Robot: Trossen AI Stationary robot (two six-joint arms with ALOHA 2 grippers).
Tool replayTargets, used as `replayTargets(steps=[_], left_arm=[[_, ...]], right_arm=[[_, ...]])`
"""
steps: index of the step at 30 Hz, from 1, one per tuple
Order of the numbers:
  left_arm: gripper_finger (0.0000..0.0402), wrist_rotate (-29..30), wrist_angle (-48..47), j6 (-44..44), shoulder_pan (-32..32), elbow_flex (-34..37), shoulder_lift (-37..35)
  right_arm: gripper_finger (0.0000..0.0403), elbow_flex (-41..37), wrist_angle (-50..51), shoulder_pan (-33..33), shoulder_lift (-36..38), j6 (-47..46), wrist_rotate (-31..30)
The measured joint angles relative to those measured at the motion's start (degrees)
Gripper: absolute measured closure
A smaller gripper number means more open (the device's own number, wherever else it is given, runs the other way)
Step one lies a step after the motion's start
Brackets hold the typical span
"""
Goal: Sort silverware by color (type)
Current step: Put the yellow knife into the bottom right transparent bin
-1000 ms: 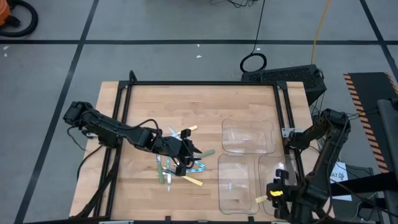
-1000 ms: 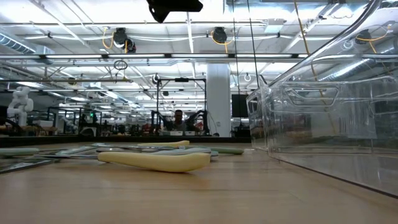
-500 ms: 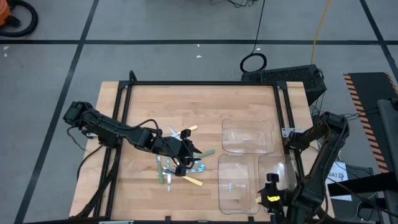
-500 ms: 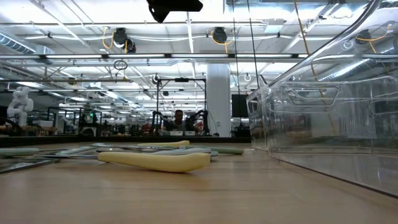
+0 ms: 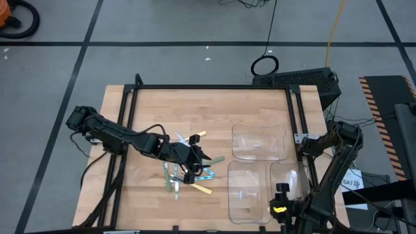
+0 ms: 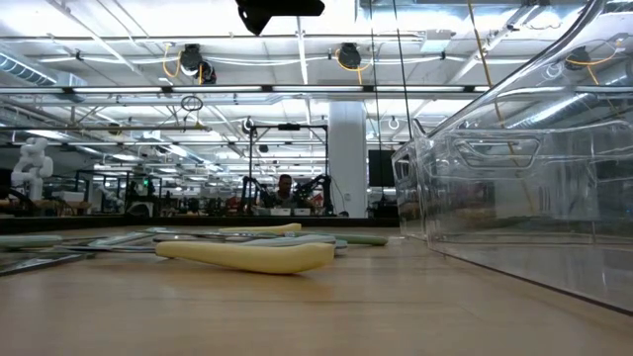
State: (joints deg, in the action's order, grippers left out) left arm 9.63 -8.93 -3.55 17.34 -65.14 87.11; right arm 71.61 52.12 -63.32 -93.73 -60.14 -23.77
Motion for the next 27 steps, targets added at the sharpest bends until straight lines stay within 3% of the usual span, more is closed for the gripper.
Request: replayTargets(steps=[9,19,27], left_arm=[[0.0272,0.0,0.0,0.0,0.0,0.0,0.0],[0.0272,0.0,0.1,0.1,0.0,0.0,0.0],[0.0272,0.0,0.2,0.1,0.0,0.0,0.0]], right_arm=[[0.0331,0.0,0.4,0.4,0.4,-0.1,-0.1],[0.0331,0.0,7.0,1.9,5.3,-9.5,-0.5],[0.0331,3.7,24.2,2.2,9.6,-33.8,0.0]])
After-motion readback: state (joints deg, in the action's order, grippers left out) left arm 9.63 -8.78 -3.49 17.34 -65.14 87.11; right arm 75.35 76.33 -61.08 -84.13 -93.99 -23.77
